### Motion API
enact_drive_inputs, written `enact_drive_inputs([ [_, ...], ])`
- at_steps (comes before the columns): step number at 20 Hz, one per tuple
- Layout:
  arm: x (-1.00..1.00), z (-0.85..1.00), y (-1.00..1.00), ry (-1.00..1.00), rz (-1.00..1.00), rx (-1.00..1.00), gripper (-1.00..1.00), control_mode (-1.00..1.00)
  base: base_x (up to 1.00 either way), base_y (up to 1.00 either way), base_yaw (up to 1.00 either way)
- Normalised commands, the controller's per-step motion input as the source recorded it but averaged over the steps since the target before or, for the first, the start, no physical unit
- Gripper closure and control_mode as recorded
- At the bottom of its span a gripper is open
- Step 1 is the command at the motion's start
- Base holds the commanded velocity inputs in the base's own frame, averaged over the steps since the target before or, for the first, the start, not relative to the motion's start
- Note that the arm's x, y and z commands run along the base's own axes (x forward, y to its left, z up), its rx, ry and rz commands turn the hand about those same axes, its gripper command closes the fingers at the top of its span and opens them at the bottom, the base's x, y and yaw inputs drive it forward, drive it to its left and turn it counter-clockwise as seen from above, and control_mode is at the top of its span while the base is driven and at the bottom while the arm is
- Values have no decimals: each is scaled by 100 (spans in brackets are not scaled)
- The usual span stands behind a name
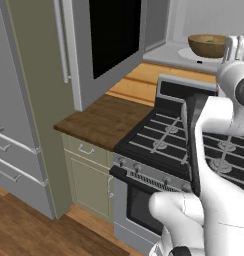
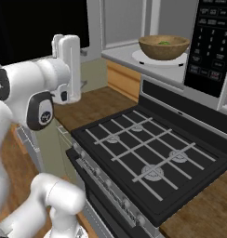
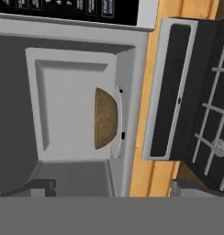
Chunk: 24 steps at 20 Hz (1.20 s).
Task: Pick the broccoli from the sink and place it in the bowl. Then pick the bowl and place it in the microwave. Then close the microwave door and press the start button.
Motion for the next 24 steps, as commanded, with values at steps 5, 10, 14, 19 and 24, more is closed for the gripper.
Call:
enact_drive_inputs([
  [5,-98,5,50,0,-12,-1,-100,-100,0,0,0],
  [10,-85,0,67,0,-17,0,-100,-100,0,0,0],
  [14,-71,0,88,-4,-9,-3,-100,-100,0,0,0],
  [19,-30,0,97,-2,-4,-7,-100,-100,0,0,0],
  [24,-1,-3,100,0,-2,-11,-100,-100,0,0,0],
])
